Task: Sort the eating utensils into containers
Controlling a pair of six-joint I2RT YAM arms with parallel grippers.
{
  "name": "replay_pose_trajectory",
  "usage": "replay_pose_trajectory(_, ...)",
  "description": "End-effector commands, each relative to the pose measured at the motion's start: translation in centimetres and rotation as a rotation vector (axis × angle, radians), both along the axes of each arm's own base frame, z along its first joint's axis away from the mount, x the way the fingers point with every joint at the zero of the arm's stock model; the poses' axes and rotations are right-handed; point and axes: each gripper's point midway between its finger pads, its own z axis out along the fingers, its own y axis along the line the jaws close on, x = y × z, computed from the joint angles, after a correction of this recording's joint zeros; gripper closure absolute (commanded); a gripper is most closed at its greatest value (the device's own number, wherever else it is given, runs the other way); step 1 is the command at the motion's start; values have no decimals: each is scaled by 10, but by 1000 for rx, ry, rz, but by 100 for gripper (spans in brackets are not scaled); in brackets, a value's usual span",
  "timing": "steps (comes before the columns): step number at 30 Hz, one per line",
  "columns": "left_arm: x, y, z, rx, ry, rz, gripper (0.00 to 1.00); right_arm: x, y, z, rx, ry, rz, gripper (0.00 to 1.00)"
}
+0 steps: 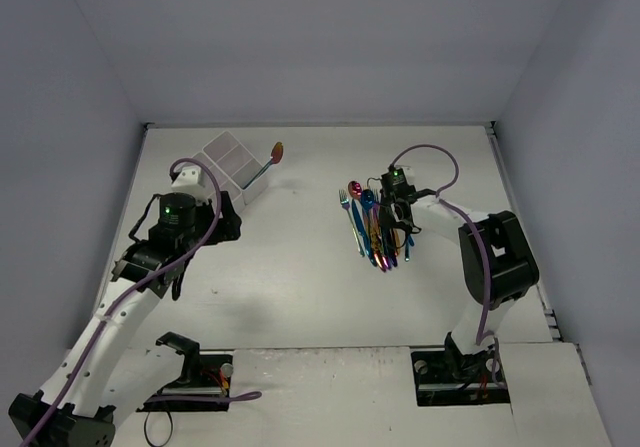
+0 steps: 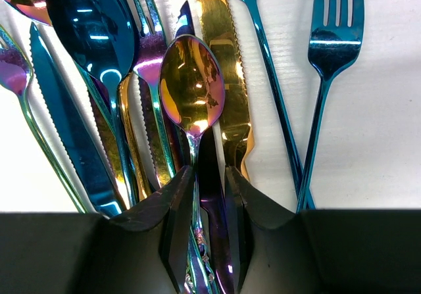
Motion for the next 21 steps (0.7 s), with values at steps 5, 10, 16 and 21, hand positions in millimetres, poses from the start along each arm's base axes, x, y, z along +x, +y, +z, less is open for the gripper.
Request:
replay_pose_trajectory(5, 8, -5, 14, -36, -31, -1, 23, 8, 8, 7, 13, -26, 6, 79)
replay_pose_trajectory(10, 7, -6, 13, -39, -27, -3, 23, 7, 14, 9, 7, -34, 25, 80)
replay_pose_trajectory(16, 6, -5, 13, -32, -30, -7, 23, 10, 15, 14, 4, -49, 18, 79)
replay_pose_trajectory(21, 6, -5, 12, -28, -29, -9, 23, 8, 15, 8, 0, -33, 16, 79)
